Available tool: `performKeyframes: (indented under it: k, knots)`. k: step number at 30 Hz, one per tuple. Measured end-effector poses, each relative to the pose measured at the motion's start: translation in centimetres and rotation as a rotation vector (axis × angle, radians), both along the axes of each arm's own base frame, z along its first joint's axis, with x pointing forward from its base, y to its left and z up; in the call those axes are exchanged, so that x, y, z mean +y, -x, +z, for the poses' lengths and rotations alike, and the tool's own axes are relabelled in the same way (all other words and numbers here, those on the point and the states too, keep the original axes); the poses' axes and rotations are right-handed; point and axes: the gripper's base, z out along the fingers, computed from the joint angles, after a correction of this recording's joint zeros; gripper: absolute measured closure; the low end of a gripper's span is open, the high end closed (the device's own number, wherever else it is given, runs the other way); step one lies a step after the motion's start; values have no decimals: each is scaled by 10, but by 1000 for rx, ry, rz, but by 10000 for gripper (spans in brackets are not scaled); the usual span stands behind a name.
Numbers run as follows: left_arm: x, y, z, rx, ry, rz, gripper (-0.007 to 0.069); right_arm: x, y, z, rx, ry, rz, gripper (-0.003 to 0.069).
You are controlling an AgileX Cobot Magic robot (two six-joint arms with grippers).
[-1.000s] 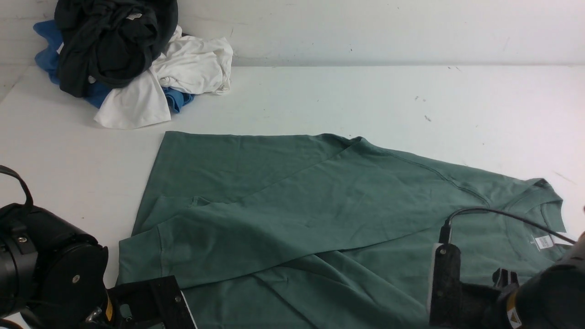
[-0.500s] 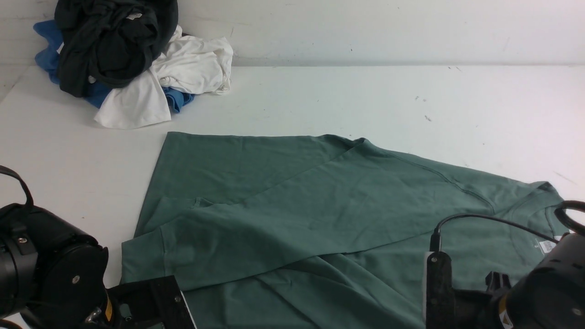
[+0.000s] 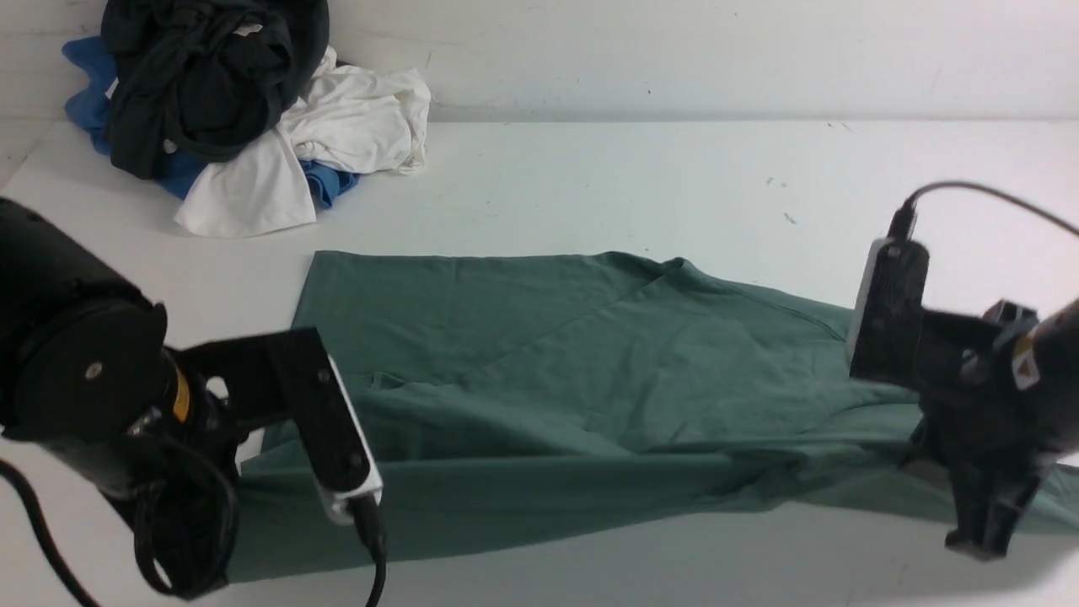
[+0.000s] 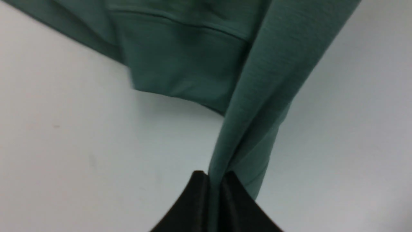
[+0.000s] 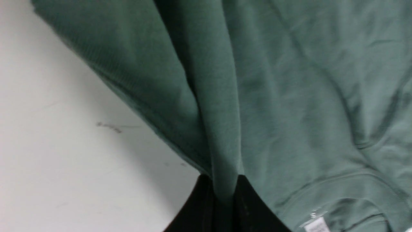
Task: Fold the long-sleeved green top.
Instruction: Use both arms to drag the lower edge of the fabric forward and fold it over the upper edge
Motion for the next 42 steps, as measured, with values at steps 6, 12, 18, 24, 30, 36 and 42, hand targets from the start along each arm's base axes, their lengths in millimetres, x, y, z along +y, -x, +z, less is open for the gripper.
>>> performKeyframes:
  k: [6,12,18,24,30,36,42]
  knots:
    - [-2,-46,33,-111,-15,20,608,-9,-36,35,-65,-71,-50,631]
    - [3,-92,46,-150,-22,43,608,-7,-68,42,-51,-108,-58,631]
    - [3,-143,48,-183,-46,20,608,1,-110,37,3,-98,-58,631]
    - [7,-179,31,-199,-54,27,608,9,-144,22,34,-86,-56,631]
    - [18,-212,6,-234,-43,47,608,17,-175,8,13,-90,-46,631]
    - [26,-236,-20,-274,-17,56,608,17,-201,-11,-20,-111,-61,631]
    - [24,-253,-52,-291,63,77,608,6,-221,-40,-17,-150,-118,631]
